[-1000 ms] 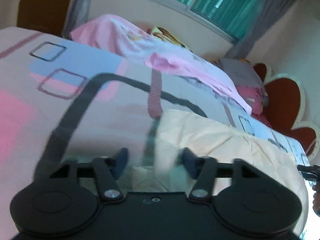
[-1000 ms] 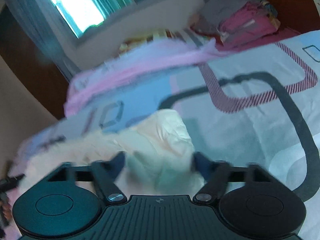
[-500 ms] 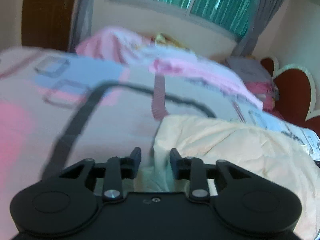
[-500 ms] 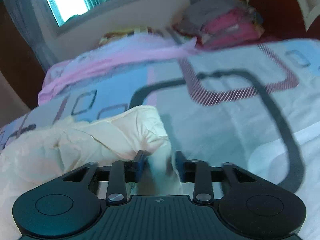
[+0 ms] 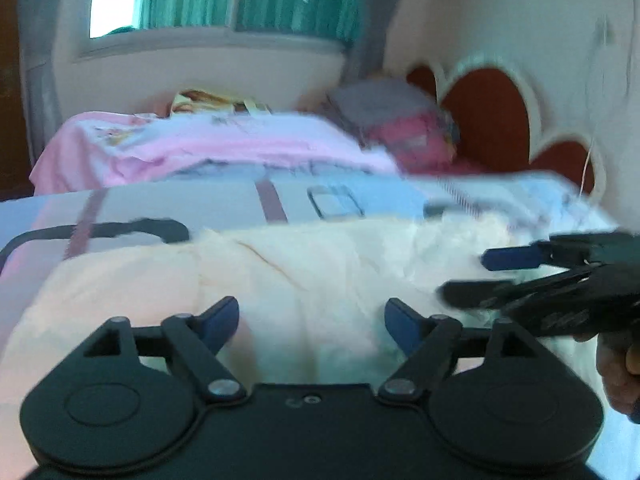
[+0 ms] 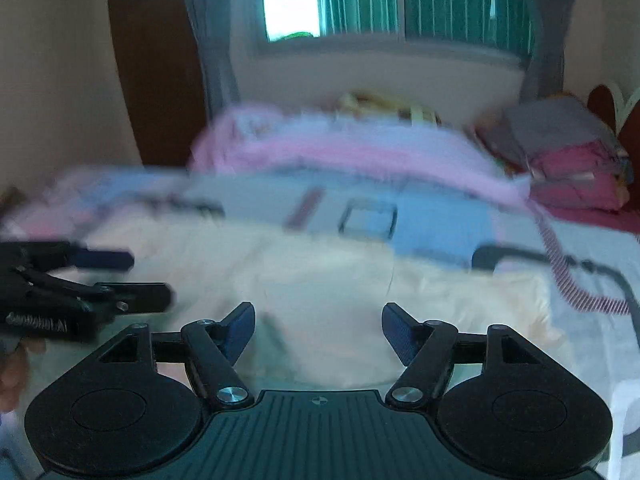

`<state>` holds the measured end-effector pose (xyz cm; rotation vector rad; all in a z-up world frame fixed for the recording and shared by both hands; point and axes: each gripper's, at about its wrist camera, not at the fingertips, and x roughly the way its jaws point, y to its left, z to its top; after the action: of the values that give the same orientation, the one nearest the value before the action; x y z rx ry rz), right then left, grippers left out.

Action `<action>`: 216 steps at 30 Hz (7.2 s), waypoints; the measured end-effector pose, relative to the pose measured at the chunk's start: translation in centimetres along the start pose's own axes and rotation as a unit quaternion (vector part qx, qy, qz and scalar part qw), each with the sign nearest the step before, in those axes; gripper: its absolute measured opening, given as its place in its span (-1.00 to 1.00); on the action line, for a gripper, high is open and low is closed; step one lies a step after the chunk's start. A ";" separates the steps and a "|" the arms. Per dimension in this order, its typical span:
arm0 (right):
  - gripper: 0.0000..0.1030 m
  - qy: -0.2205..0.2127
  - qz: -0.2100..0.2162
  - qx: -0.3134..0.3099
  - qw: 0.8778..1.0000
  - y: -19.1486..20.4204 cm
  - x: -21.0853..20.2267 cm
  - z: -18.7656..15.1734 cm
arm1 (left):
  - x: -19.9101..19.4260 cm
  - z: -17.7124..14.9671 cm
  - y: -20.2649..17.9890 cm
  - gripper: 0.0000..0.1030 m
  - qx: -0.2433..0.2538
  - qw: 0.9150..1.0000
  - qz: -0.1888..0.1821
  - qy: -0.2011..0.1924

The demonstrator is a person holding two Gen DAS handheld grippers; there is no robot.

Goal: Fold large clothes

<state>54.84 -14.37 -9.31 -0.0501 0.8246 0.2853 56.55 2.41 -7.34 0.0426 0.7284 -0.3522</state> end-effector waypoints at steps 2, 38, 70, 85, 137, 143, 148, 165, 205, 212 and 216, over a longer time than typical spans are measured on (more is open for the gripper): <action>0.35 0.014 -0.012 -0.006 1.000 -0.2 2.1 -1.2 | 2.0 -1.0 0.1 0.57 -0.001 1.000 0.017 0.023; 0.36 -0.055 -0.061 0.231 0.969 -10.9 -13.7 -11.1 | -13.3 -10.9 5.4 0.70 -0.131 0.978 0.151 -0.052; -0.52 -0.095 0.062 0.450 0.886 -13.7 -12.6 -15.6 | -12.4 -15.5 11.8 -0.65 -0.465 0.878 0.015 -0.114; -0.55 -0.087 0.067 0.413 0.904 -12.2 -20.6 -19.1 | -19.5 -18.1 7.9 -0.66 -0.440 0.891 0.009 -0.111; -0.64 -0.087 0.023 0.269 0.959 -3.7 -30.5 -26.2 | -27.9 -30.6 4.7 0.26 -0.432 0.899 0.029 -0.070; -0.64 -0.067 0.071 0.233 0.967 0.1 -27.6 -24.8 | -26.5 -30.5 5.2 0.15 -0.455 0.887 0.003 -0.081; -0.74 0.008 0.055 0.178 0.982 4.1 -22.4 -24.4 | -25.9 -29.4 4.3 -0.59 -0.448 0.889 0.004 -0.091; -1.00 0.039 0.091 0.199 0.975 7.3 -22.4 -23.7 | -28.9 -26.7 2.4 -0.62 -0.369 0.922 -0.008 -0.115; -1.00 0.064 0.109 0.206 0.970 6.1 -17.8 -21.8 | -32.3 -20.5 -6.2 -0.62 -0.200 0.970 0.069 -0.118; -1.00 0.027 0.121 0.212 0.969 2.2 -22.2 -22.4 | -32.9 -18.0 -10.1 -0.62 -0.151 0.977 0.091 -0.123; -1.00 0.001 0.087 0.209 0.974 -2.3 -25.2 -23.2 | -32.8 -16.4 -13.2 -0.62 -0.115 0.981 0.092 -0.127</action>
<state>22.59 -25.94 -6.85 0.4182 0.8794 0.2714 19.04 2.42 3.10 -0.1512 0.5028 -0.0925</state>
